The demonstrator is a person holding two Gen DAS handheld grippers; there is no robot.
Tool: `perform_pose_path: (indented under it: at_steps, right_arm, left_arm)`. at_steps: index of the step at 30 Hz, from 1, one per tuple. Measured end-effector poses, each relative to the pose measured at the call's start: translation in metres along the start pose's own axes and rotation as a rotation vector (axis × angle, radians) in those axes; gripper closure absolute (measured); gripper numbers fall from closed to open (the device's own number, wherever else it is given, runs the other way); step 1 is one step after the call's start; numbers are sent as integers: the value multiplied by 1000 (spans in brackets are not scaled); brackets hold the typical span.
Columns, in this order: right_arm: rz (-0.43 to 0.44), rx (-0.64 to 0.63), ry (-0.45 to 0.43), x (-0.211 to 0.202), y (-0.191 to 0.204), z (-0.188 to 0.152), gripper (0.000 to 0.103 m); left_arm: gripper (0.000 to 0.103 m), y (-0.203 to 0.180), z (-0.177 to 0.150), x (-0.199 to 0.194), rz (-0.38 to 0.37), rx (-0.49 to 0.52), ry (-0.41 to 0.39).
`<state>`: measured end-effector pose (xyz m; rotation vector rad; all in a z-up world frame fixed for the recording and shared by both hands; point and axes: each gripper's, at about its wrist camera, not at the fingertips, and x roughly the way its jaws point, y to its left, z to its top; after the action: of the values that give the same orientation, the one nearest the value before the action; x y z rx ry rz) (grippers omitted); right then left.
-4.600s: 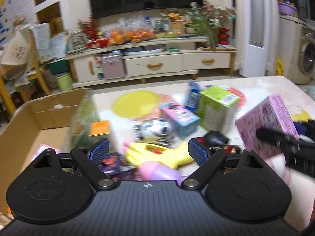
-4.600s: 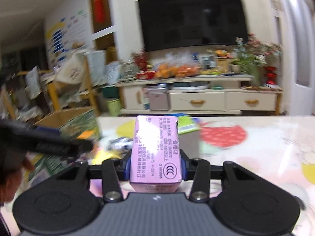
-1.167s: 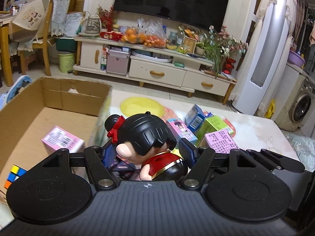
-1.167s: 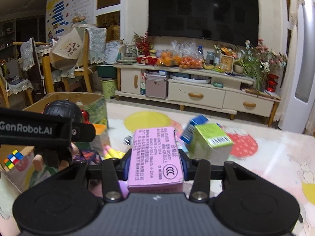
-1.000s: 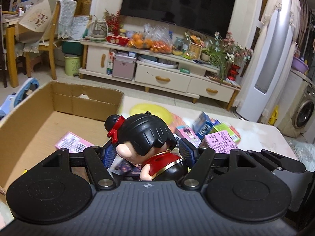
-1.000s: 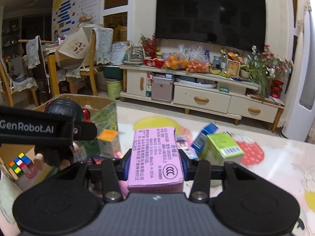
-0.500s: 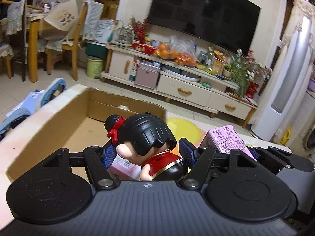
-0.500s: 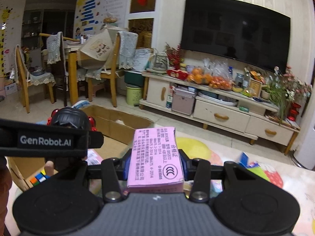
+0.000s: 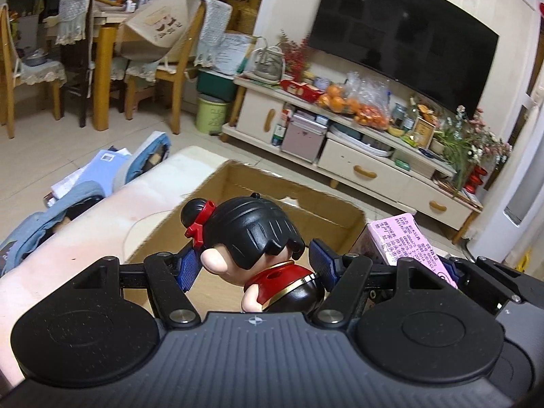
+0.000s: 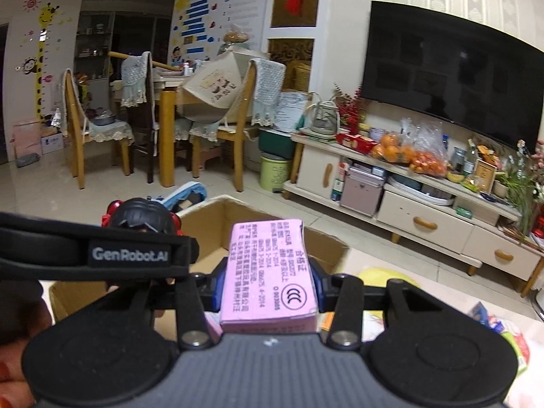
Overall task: Organize rigid objects
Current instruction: 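Open the left tool releasing the doll while the right tool releases the carton into the box, then move both tools back over the table toward the remaining toys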
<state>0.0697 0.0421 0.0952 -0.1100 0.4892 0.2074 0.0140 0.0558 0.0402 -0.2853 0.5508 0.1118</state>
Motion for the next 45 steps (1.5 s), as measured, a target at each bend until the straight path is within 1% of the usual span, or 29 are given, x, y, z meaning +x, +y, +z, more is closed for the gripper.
perform_pose_path:
  at_steps: [6, 17, 18, 19, 21, 22, 24, 27, 33, 37, 41, 45]
  right_arm:
    - [39, 2, 12, 12, 14, 2, 59]
    - [92, 11, 50, 20, 27, -2, 58]
    - [105, 16, 62, 22, 28, -3, 58]
    - [117, 22, 70, 23, 28, -3, 57]
    - [122, 28, 71, 22, 29, -4, 42]
    - [121, 26, 64, 20, 30, -5, 35]
    - [110, 22, 53, 17, 30, -4, 34]
    - [95, 33, 39, 13, 26, -4, 34]
    - [53, 74, 17, 5, 12, -7, 31]
    - [30, 96, 10, -1, 3, -12, 30]
    - [5, 109, 7, -6, -5, -17, 23]
    - [-18, 137, 3, -13, -16, -23, 22]
  left_arm:
    - [20, 1, 0, -1, 35, -27, 16]
    - [20, -3, 1, -1, 85, -60, 28]
    - [25, -2, 1, -1, 89, -64, 27]
    - [25, -3, 2, -2, 94, -66, 21]
    - [19, -4, 3, -5, 100, -66, 7]
    - [17, -5, 4, -7, 103, -64, 1]
    - [14, -7, 4, -7, 112, -62, -9]
    - [12, -10, 3, -9, 111, -58, -15]
    - [6, -14, 1, -10, 83, -43, -19]
    - [4, -17, -1, -9, 57, -15, -13]
    - [0, -23, -3, -9, 36, 21, -9]
    - [0, -27, -5, -9, 18, 57, -5]
